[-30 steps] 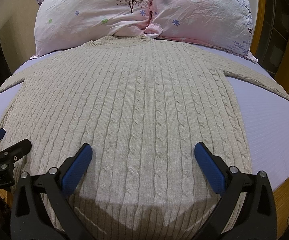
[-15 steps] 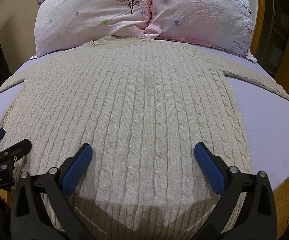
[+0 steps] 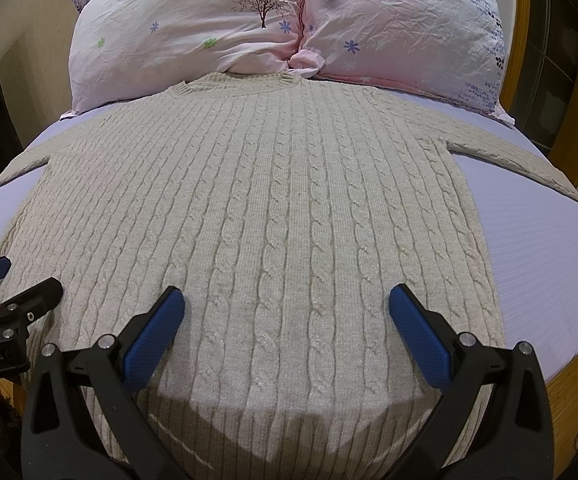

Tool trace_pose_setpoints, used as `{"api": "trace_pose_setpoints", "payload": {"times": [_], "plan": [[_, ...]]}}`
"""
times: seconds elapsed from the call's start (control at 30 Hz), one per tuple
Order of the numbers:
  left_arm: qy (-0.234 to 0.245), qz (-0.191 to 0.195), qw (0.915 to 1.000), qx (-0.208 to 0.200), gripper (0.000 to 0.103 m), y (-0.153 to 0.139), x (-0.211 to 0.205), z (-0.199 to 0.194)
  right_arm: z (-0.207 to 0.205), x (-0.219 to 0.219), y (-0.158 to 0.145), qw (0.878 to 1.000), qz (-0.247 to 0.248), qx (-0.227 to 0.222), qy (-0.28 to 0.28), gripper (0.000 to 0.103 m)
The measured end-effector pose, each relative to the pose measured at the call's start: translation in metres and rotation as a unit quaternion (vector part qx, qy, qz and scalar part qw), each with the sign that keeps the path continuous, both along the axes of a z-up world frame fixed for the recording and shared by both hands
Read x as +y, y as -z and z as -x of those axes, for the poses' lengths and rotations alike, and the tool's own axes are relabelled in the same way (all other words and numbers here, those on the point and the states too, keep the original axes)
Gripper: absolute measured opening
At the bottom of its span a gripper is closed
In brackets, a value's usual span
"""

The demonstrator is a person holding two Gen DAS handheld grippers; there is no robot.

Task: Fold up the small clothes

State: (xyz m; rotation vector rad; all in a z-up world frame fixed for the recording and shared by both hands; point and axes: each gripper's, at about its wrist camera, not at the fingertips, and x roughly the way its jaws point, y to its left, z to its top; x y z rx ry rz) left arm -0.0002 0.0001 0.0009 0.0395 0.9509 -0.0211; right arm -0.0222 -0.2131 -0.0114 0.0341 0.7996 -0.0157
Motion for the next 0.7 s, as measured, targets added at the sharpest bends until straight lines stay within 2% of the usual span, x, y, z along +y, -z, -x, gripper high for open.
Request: {"api": "trace_pose_setpoints", "payload": {"times": [0.7], "plan": [[-0.002,-0.001,1.0000,-0.001,0.102,-0.0030,-0.0001,-0.0004,0.0004,0.0006,0.0043,1.000,-0.001,-0.004,-0.001,0.101]]}}
